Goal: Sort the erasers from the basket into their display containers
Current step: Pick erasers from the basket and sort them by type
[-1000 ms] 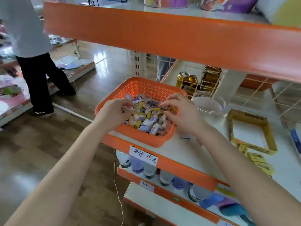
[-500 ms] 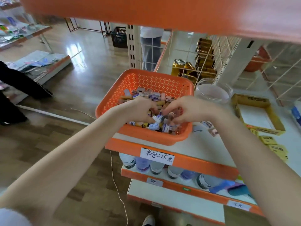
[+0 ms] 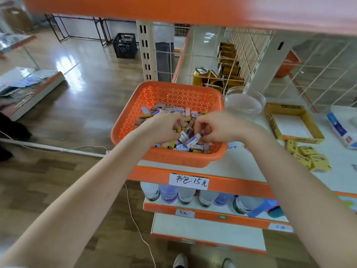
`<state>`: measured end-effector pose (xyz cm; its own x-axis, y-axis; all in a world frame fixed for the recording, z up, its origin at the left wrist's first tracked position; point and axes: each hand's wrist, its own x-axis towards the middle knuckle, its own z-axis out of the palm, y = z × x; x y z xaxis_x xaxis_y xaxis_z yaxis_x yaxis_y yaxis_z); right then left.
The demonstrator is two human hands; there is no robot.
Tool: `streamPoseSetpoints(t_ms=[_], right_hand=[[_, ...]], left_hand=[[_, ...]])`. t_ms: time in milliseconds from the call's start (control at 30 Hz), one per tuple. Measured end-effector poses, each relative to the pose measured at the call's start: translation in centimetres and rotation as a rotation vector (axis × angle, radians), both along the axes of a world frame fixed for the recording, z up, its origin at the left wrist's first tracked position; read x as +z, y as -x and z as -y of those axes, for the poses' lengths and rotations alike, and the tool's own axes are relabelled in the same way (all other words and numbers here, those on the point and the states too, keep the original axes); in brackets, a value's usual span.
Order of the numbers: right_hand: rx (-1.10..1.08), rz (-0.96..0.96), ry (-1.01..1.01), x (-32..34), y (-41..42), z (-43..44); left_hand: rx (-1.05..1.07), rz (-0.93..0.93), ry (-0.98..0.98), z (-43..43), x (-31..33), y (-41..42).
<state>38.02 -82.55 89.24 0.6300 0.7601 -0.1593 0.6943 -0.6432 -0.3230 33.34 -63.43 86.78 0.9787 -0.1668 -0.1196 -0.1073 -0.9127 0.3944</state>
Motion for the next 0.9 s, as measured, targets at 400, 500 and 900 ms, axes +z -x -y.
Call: streamPoseSetpoints(t_ms=[400,500,900], right_hand=[[-0.470,-0.178,-0.857,-0.1,0.7,2.7],[-0.533,-0.145,-0.903,0.1,0.6,3.1],[-0.476,-0.095,-0.791,-0.3,1.3,4.3]], left_hand=[[-0.145,-0.051,0.025,1.4,1.6,0.1],[-0.198,-0.115,-0.019,2.5,2.0,-0.2],[-0.128,-0.137,-0.074,5.0,1.5,-1.1]])
